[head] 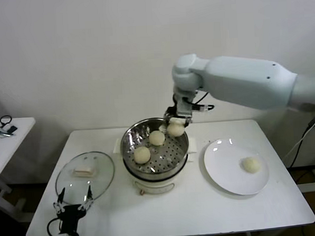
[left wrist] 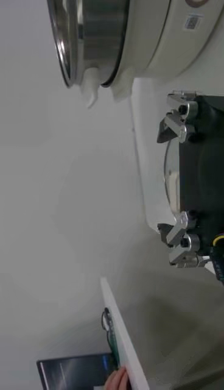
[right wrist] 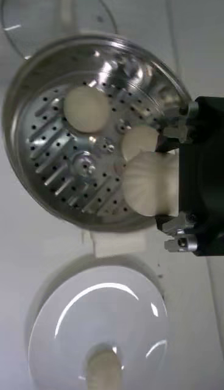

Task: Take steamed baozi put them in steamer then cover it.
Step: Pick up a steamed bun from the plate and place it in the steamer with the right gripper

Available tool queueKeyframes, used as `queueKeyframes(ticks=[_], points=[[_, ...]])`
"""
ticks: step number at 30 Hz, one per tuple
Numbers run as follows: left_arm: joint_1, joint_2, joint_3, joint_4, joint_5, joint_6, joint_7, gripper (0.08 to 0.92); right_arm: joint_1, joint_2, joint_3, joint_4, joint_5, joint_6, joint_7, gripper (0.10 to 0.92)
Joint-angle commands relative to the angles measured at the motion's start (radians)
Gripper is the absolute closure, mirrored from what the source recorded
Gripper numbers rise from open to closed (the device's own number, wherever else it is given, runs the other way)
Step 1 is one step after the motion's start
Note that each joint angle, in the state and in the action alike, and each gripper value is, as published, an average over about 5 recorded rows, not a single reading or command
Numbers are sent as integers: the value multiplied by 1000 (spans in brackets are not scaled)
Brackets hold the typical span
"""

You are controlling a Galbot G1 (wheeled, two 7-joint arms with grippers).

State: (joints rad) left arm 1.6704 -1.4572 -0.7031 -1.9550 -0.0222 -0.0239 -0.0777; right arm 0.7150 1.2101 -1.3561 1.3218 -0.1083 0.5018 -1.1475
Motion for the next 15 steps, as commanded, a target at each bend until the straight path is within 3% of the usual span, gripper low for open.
queueKeyframes(ticks=[1,15], points=[[3,3,-4,2,-14,0,0,177,-80,130,6,8,-17,42,-5,350],[12,9,-19,29,-44,-12,0,177,-139,139,-33,24,-11,44,-21,347]])
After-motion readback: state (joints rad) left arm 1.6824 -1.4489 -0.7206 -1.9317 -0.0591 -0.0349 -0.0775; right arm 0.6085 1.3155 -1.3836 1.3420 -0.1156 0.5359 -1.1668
